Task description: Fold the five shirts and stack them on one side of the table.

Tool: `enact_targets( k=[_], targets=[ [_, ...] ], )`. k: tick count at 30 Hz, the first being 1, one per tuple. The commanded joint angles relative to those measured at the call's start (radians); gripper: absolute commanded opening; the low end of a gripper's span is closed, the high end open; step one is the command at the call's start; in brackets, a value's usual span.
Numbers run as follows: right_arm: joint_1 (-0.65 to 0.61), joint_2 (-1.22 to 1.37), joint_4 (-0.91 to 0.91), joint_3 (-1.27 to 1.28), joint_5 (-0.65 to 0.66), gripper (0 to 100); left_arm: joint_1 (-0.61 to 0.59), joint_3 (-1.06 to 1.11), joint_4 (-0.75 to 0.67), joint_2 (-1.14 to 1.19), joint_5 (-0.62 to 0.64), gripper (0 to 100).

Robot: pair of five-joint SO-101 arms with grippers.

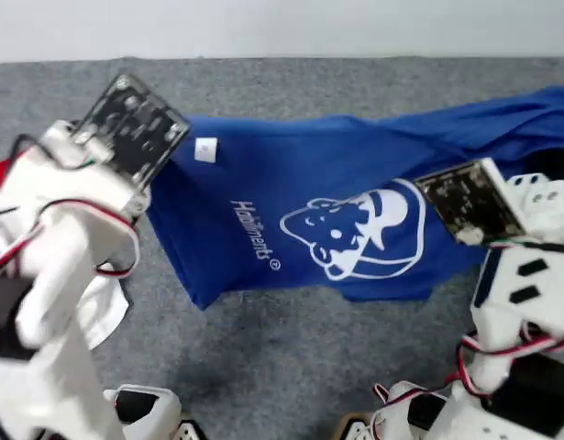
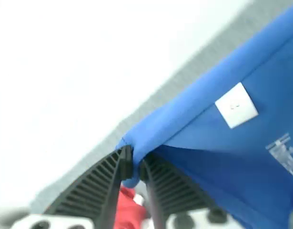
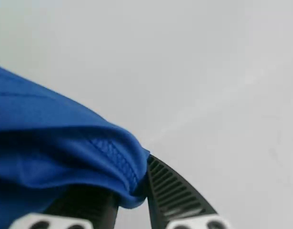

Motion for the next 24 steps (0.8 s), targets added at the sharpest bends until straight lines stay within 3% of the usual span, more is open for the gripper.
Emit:
enact_targets(
  k=[1, 8, 16, 24],
  targets=[
    [0.015, -0.022, -0.022, -0.081, 0.005, 1.0, -0.008, -0.113, -0.064, -0.023, -0.011, 2],
    [0.131, -0.022, -0.015, -0.169, 0.002, 1.0, -0.008, -0.297, -0.055, -0.025, -0.011, 2],
    [0.203, -0.085, 0.283, -0.354, 0.008, 1.0, -0.015, -0.503, 0.071, -0.034, -0.009, 2],
    [0.203, -0.179, 0.337, -0.376, 0.069, 1.1, -0.060, -0.378, 0.071, -0.178, -0.048, 2]
  ],
)
